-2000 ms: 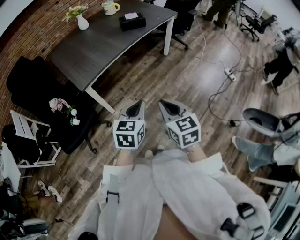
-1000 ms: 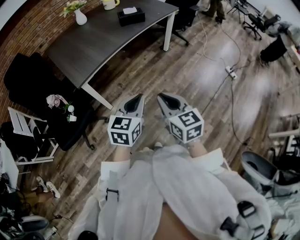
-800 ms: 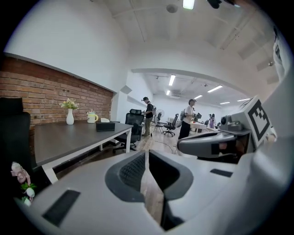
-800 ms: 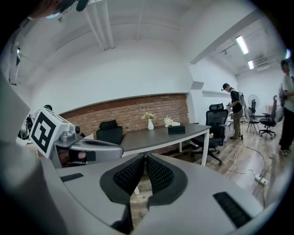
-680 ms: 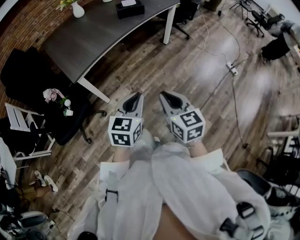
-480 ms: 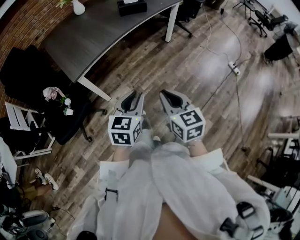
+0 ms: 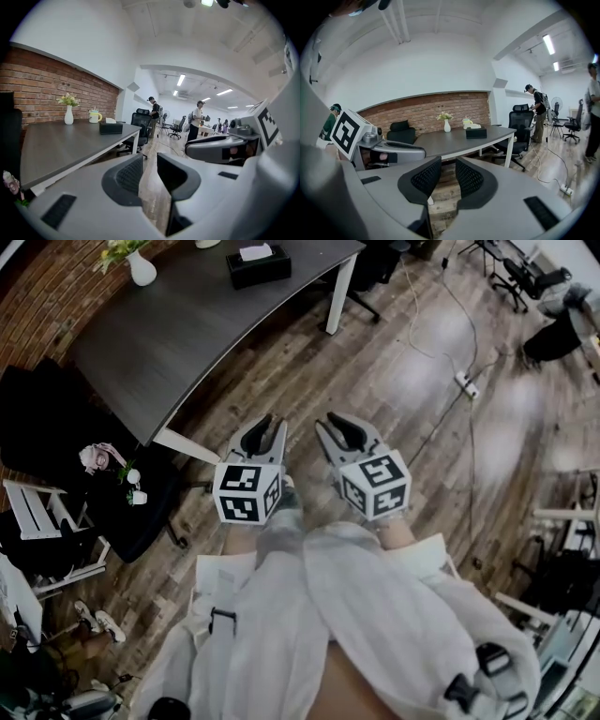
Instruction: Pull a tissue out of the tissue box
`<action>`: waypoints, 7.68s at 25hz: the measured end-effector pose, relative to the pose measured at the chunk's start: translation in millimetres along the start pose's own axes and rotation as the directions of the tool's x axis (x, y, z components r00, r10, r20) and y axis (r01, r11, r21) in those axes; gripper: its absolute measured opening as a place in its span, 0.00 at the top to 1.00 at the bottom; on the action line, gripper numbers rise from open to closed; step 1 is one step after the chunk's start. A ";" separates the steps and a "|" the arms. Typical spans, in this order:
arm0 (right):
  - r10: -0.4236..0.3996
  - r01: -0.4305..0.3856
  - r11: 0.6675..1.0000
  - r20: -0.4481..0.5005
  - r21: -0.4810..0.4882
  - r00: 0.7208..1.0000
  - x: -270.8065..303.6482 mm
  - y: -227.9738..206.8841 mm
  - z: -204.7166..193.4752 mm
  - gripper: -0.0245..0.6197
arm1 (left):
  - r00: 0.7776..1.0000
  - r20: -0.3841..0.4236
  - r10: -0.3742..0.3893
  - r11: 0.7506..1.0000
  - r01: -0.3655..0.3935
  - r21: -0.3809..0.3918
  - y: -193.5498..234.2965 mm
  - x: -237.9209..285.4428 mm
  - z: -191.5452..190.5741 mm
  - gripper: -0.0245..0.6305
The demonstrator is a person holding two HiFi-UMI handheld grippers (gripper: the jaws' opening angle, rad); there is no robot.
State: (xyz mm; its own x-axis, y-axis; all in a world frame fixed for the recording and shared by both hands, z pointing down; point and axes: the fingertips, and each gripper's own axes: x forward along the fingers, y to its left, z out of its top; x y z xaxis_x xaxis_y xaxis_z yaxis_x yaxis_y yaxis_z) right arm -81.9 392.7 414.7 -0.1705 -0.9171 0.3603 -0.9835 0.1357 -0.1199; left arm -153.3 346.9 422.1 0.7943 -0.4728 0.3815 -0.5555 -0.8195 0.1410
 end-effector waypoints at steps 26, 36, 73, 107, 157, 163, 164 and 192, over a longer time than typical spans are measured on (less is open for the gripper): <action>-0.093 0.094 0.995 -0.043 0.028 0.995 189.9 -61.8 80.9 0.79 | 0.995 -0.017 -0.101 0.995 0.101 -0.002 161.1 126.3 79.6 0.85; -0.026 0.027 1.000 -0.049 0.014 0.998 264.4 -109.9 109.3 0.79 | 0.999 -0.021 -0.032 0.999 0.032 -0.020 207.4 183.5 104.2 0.85; 0.065 -0.065 0.998 -0.065 0.008 0.996 435.8 -321.0 195.0 0.79 | 0.993 -0.015 0.120 0.991 -0.121 -0.054 313.8 410.0 218.1 0.85; 0.327 -0.361 0.919 -0.205 -0.160 0.923 637.5 -322.7 266.5 0.79 | 0.964 -0.051 0.261 0.943 -0.266 -0.198 449.6 490.4 245.2 0.84; 0.399 -0.601 0.726 -0.509 -0.333 0.763 666.9 -303.5 221.4 0.83 | 0.926 -0.100 0.365 0.879 -0.378 -0.291 456.8 483.4 222.7 0.84; 0.398 -0.603 0.726 -0.513 -0.329 0.760 664.5 -301.7 219.8 0.92 | 0.929 -0.109 0.353 0.884 -0.370 -0.286 453.0 484.1 220.9 0.84; 0.403 -0.604 0.727 -0.509 -0.326 0.760 664.9 -301.7 220.4 0.93 | 0.930 -0.110 0.351 0.885 -0.368 -0.285 453.2 484.8 220.9 0.84; 0.456 -0.531 0.833 -0.354 -0.152 0.816 655.7 -298.7 251.0 0.95 | 0.945 -0.088 0.316 0.911 -0.328 -0.251 448.1 478.4 221.8 0.84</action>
State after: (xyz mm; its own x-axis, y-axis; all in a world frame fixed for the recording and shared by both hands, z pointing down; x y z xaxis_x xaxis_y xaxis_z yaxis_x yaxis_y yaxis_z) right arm 115.4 -343.2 454.6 -0.6093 -0.5540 0.5673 -0.7383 0.6574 -0.1509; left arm 32.4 -318.3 465.2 0.5532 -0.6772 0.4851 -0.8281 -0.5101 0.2324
